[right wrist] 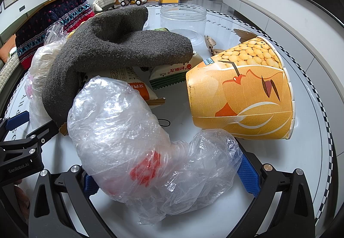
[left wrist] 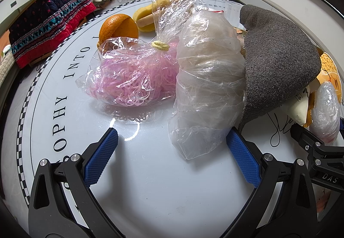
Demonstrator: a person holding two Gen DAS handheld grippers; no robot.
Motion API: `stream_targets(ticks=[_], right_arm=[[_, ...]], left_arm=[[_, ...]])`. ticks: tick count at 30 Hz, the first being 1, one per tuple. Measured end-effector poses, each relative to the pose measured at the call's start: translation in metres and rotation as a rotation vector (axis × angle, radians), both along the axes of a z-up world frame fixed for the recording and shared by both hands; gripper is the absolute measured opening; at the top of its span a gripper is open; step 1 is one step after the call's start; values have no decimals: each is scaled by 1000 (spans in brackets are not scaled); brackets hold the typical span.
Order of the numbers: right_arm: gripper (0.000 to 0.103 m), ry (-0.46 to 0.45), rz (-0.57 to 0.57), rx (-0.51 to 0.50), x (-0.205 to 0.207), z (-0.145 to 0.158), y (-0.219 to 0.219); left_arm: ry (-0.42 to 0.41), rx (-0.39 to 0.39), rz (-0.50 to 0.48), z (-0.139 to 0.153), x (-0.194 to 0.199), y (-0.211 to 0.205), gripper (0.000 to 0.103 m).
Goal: Collect trash
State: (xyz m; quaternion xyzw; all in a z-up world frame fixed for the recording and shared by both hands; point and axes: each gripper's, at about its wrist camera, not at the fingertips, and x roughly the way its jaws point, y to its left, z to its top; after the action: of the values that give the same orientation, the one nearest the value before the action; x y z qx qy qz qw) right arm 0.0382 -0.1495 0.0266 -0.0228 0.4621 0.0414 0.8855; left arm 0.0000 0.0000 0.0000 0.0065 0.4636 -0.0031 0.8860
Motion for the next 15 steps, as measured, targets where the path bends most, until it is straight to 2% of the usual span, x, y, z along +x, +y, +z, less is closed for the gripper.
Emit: stream_targets(ticks=[15], right_arm=[[100, 0, 0, 1, 1, -1, 0]], left_arm=[[0, 0, 0, 0, 0, 0, 97]])
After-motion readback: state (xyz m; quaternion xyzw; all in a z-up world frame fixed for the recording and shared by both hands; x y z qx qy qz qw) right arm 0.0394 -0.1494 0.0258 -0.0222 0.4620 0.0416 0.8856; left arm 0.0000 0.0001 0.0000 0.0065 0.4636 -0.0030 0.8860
